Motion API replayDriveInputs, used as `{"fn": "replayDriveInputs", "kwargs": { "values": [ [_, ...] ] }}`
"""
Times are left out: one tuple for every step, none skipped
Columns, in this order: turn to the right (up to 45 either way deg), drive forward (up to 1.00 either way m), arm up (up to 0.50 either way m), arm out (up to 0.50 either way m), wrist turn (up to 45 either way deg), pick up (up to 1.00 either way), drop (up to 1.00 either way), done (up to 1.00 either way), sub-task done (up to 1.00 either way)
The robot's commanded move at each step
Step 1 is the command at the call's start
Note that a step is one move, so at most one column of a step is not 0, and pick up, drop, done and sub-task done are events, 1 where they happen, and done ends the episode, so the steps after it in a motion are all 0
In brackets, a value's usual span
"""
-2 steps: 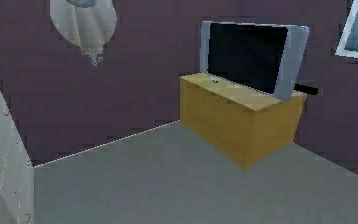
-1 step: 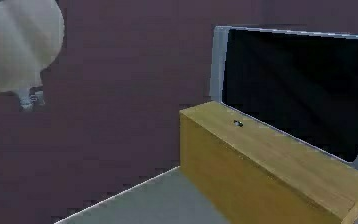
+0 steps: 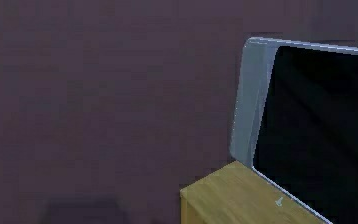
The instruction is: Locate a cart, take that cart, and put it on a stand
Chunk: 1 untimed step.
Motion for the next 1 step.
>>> {"fn": "replayDriveInputs", "kwargs": {
  "values": [
    [27.0, 0.00, 0.00, 0.00, 0.0, 0.00, 0.00, 0.00, 0.00]
  ]
}}
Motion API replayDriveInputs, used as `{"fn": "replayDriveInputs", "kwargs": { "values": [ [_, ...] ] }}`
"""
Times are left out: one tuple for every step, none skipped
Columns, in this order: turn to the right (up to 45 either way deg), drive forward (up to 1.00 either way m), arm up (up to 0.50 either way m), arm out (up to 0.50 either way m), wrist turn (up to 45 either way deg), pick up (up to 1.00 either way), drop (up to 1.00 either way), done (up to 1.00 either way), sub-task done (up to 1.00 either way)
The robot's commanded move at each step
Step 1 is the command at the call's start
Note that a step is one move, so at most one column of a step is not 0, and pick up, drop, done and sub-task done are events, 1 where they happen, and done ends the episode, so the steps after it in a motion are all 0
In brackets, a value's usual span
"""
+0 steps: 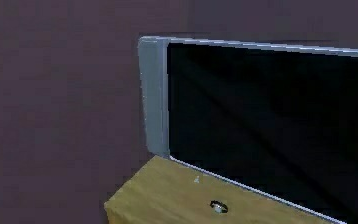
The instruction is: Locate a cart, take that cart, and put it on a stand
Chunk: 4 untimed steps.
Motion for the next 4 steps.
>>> {"fn": "replayDriveInputs", "kwargs": {
  "values": [
    [-24.0, 0.00, 0.00, 0.00, 0.0, 0.00, 0.00, 0.00, 0.00],
    [24.0, 0.00, 0.00, 0.00, 0.0, 0.00, 0.00, 0.00, 0.00],
    [-24.0, 0.00, 0.00, 0.00, 0.0, 0.00, 0.00, 0.00, 0.00],
    [15.0, 0.00, 0.00, 0.00, 0.0, 0.00, 0.00, 0.00, 0.00]
  ]
}}
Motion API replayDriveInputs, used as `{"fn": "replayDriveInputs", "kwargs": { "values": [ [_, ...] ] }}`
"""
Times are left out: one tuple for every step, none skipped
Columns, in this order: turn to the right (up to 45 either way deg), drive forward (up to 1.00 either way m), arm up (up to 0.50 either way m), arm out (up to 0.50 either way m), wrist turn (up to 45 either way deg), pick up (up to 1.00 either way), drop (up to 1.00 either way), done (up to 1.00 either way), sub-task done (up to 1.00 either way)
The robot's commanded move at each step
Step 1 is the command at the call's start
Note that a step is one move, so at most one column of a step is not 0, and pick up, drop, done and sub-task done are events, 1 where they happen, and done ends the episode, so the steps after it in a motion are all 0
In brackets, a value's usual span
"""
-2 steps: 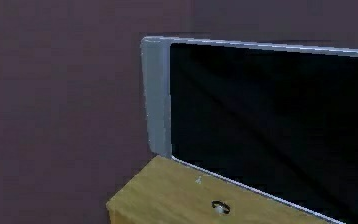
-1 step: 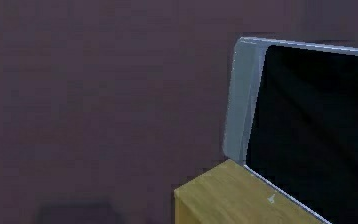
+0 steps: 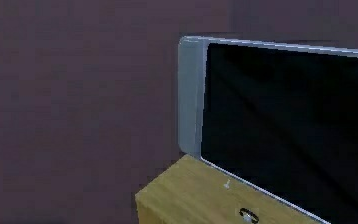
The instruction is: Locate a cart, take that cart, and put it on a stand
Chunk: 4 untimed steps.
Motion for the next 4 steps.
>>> {"fn": "replayDriveInputs", "kwargs": {
  "values": [
    [45.0, 0.00, 0.00, 0.00, 0.0, 0.00, 0.00, 0.00, 0.00],
    [12.0, 0.00, 0.00, 0.00, 0.0, 0.00, 0.00, 0.00, 0.00],
    [0.0, 0.15, 0.00, 0.00, 0.0, 0.00, 0.00, 0.00, 0.00],
    [-45.0, 0.00, 0.00, 0.00, 0.0, 0.00, 0.00, 0.00, 0.00]
  ]
}}
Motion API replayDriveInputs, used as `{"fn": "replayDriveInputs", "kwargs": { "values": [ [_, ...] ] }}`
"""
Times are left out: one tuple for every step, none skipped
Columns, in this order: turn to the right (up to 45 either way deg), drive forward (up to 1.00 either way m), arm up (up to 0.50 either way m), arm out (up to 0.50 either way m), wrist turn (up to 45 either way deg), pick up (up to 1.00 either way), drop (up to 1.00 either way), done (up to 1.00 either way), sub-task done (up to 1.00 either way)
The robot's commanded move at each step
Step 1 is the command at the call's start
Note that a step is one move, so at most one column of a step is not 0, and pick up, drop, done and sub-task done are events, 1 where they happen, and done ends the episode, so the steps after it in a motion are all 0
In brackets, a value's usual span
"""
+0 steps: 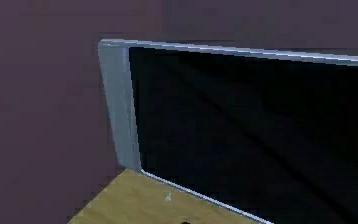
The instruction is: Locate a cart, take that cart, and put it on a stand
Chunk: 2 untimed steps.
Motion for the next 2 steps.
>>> {"fn": "replayDriveInputs", "kwargs": {
  "values": [
    [-45.0, 0.00, 0.00, 0.00, 0.0, 0.00, 0.00, 0.00, 0.00],
    [-30.0, 0.00, 0.00, 0.00, 0.0, 0.00, 0.00, 0.00, 0.00]
  ]
}}
